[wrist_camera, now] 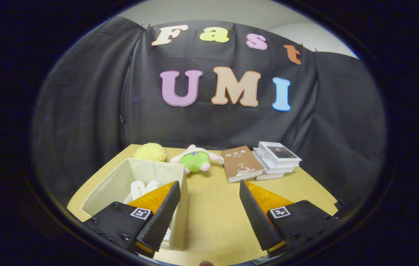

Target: Open the storage box then place both shoes into the box .Put the left shoe in first, then the right shoe, with the right side of both shoes facing outward in a uniform manner.

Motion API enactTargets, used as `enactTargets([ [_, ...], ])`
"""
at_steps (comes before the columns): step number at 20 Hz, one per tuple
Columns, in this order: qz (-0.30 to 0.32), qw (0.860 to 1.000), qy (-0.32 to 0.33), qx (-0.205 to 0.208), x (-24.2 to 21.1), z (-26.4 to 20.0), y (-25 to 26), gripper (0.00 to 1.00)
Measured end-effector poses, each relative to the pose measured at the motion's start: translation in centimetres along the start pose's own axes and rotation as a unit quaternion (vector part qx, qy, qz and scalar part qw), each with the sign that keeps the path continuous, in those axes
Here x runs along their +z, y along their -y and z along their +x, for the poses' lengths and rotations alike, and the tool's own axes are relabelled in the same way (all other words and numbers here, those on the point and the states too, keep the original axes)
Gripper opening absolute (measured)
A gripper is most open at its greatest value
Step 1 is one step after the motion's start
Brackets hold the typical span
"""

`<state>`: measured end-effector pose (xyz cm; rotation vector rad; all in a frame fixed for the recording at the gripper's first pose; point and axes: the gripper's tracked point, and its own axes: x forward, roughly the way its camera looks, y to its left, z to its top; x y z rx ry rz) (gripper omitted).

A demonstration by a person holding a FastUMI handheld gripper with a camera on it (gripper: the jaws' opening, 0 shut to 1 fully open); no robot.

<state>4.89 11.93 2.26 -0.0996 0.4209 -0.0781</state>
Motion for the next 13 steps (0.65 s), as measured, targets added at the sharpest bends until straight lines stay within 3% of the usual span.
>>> enactTargets([
  [5, 0.016, 0.994, 0.099, 0.039, 1.1, -0.8, 2.7, 1.00],
  [13, 0.040, 0.984, 0.146, 0.096, -0.8, -0.8, 6.1, 1.00],
])
